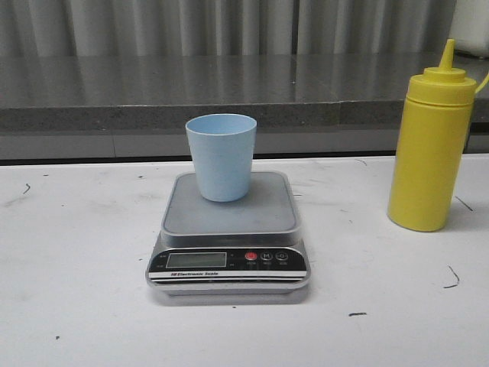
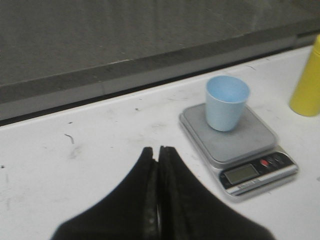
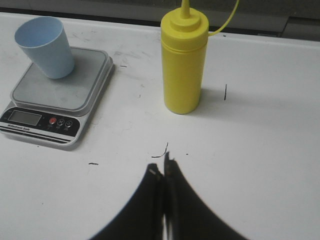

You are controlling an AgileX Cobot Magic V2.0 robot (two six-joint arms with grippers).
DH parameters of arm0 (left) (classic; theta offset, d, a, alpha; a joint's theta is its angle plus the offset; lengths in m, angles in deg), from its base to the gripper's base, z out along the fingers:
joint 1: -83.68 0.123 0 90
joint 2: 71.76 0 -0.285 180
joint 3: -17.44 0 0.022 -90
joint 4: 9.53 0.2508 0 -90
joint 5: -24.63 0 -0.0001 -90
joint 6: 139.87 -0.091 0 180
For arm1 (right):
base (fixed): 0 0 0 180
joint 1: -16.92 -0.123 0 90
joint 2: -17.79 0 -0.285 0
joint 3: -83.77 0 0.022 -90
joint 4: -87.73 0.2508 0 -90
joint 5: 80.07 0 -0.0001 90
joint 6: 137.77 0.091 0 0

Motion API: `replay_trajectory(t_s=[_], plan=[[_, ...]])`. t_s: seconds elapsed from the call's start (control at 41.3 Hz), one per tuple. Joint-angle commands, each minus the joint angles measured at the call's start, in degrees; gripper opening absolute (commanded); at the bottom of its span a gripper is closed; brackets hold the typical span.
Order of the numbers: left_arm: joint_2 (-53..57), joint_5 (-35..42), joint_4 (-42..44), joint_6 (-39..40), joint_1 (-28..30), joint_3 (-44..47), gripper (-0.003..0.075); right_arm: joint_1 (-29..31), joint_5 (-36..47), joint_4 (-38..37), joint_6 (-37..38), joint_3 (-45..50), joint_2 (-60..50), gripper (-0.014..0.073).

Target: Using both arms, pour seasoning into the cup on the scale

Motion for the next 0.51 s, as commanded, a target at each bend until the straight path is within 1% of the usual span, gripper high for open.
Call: replay_trajectory(t_s=[0.0,0.073,0.242,0.363,0.484], plan=[[3.56,11.32,-0.83,0.69,4.80,4.15,-0.0020,0.02,3.58,-0.45,-0.84,-1.74,0.28,-0.0068],[7.59,16.37,-1.18,0.69,7.82,9.89,-0.0020,0.02,3.58,-0.45,-0.84,-1.74,0.28,-0.0068],[16.32,23.21,-4.37,0.69,12.97,21.20,-0.0020,0.02,3.58,-0.45,-0.84,-1.74,0.28,-0.0068],[20.52,30.28,-5.49,0.69,14.79,28.65,-0.0020,0.02,3.58,-0.45,-0.84,-1.74,0.28,-0.0068],[22.79,36.32,-5.49,0.69,15.48,34.01,-0.0020,0.02,3.58,-0.45,-0.84,-1.74,0.28,-0.0068]])
